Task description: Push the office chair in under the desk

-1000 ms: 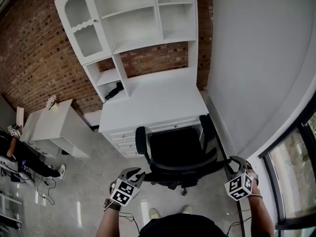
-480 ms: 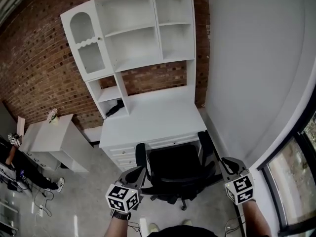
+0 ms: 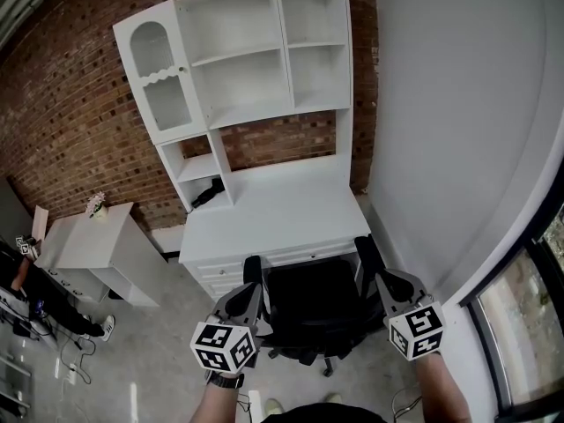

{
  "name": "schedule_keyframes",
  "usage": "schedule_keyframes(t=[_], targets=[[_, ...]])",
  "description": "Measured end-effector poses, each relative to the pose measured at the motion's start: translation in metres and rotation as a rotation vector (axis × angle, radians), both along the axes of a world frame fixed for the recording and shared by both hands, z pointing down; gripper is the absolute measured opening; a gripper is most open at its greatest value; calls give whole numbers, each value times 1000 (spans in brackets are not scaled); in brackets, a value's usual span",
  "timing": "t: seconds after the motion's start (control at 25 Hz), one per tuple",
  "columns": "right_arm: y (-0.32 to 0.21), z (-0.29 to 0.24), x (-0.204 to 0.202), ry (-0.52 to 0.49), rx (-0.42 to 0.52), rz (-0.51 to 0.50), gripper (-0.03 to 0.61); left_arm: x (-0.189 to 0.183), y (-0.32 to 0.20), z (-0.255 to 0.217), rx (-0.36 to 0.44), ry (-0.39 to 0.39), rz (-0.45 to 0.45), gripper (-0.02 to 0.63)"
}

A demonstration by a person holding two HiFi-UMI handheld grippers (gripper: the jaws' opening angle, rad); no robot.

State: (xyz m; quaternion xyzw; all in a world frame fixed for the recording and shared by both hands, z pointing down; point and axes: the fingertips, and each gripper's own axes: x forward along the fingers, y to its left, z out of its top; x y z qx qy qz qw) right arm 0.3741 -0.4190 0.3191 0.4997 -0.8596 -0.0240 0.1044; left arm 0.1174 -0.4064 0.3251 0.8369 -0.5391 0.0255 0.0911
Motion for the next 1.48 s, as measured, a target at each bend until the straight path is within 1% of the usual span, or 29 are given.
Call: schedule_keyframes(t=[0.16, 0.28, 0.44, 0.68, 1.0, 1.48], targets=[[-4, -7, -2, -35, 4, 2, 11, 3, -4, -8, 14, 9, -5, 8], [-5, -12, -6, -53, 1, -1, 9, 8, -4, -17, 29, -6, -2, 8], [-8, -8, -9, -46, 4, -10, 5, 12, -7, -18, 45, -14, -1, 7], [-8, 0, -12, -44, 1, -11, 5, 14, -6, -3, 25, -20, 2, 6], [-9, 2, -14, -49, 7, -22, 5, 12, -5, -4, 32, -26, -13, 6], [-9, 2, -20, -27, 10, -39, 5, 9, -4, -3, 28, -42, -20, 6]])
